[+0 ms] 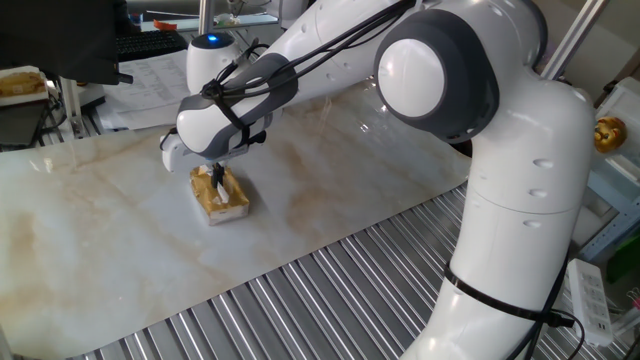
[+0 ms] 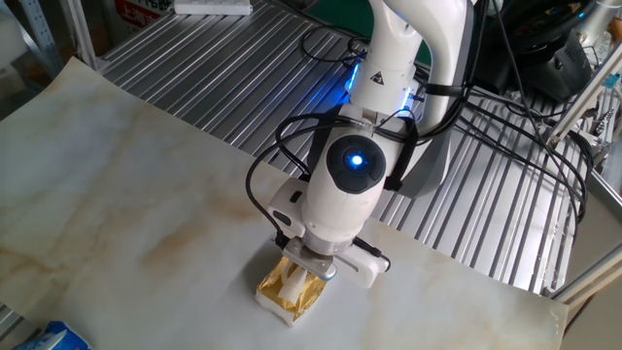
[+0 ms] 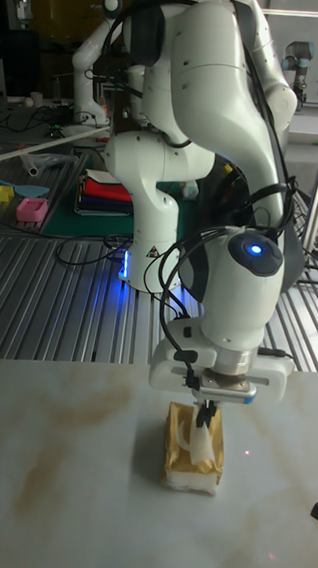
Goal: Pull out a napkin
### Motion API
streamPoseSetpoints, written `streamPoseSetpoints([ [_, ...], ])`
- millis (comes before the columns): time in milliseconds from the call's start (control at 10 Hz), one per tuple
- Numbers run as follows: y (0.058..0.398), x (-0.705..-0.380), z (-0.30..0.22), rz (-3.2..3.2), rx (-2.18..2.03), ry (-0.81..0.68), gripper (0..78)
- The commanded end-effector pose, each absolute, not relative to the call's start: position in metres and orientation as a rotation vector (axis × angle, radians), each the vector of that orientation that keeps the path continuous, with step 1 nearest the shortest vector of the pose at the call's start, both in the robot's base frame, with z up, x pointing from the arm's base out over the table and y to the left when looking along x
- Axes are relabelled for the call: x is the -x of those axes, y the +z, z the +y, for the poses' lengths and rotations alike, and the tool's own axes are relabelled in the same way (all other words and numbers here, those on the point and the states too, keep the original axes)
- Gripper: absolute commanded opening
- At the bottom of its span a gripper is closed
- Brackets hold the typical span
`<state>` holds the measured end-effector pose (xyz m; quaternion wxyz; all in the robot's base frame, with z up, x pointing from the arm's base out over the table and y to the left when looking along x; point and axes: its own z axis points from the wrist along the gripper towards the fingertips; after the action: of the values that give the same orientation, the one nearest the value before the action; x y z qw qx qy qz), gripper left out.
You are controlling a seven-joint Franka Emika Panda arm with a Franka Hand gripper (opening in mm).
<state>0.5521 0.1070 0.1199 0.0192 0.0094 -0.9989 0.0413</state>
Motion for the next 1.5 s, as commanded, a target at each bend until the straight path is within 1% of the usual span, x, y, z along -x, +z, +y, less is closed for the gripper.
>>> streamPoseSetpoints([
  [100,0.122,-0.554,0.107,-3.1,-0.032,0.146,1.2],
  [400,0.128,-0.556,0.105,-3.099,-0.029,0.143,1.2],
  [900,0.159,-0.554,0.092,-3.089,-0.019,0.145,1.2],
  [1100,0.166,-0.553,0.09,-3.091,-0.016,0.143,1.2],
  [1500,0.191,-0.549,0.101,-3.098,0.019,0.099,1.2],
])
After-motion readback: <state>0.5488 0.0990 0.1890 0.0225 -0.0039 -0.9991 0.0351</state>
